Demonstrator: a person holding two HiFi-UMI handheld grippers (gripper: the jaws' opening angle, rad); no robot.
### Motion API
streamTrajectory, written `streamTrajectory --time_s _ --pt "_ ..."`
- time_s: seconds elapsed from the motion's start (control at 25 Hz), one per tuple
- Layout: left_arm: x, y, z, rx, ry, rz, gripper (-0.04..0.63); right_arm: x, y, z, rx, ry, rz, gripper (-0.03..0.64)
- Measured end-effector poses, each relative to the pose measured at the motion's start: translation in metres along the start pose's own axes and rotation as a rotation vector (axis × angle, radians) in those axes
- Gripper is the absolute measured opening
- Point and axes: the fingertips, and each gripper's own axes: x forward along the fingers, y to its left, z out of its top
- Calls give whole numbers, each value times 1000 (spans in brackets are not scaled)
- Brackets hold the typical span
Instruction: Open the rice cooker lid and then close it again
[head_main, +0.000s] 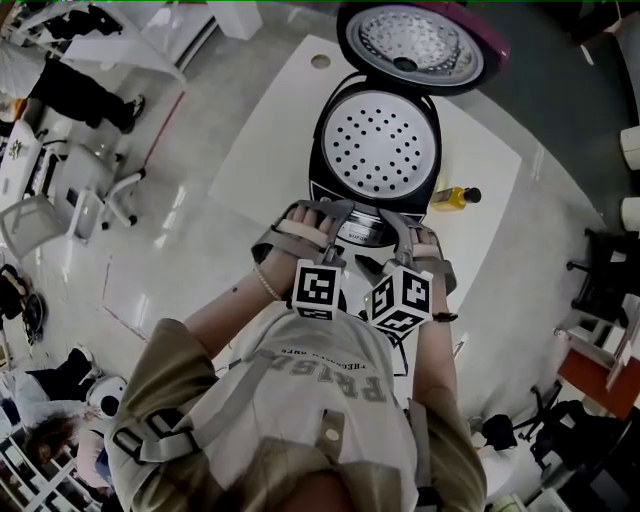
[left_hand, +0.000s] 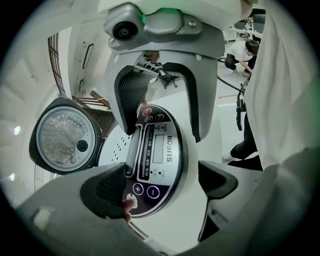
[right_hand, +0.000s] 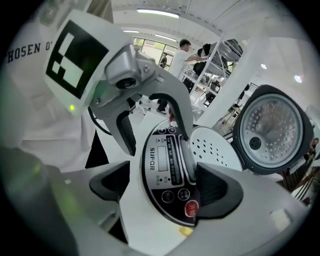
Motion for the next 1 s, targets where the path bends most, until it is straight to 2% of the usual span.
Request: streamTrajectory --time_s 0.28,0.72,0.88,1.0 --pt "-1 -1 -1 0 -8 -2 463 -1 0 3 24 -19 5 391" --pt "0 4 4 -50 -5 -9 463 -4 -6 3 77 -94 -9 391" --pt "1 5 5 -91 -15 -31 463 -3 -6 5 86 -134 -17 402" --pt "0 6 9 -155 -48 -64 463 -5 -9 6 121 -186 -33 402"
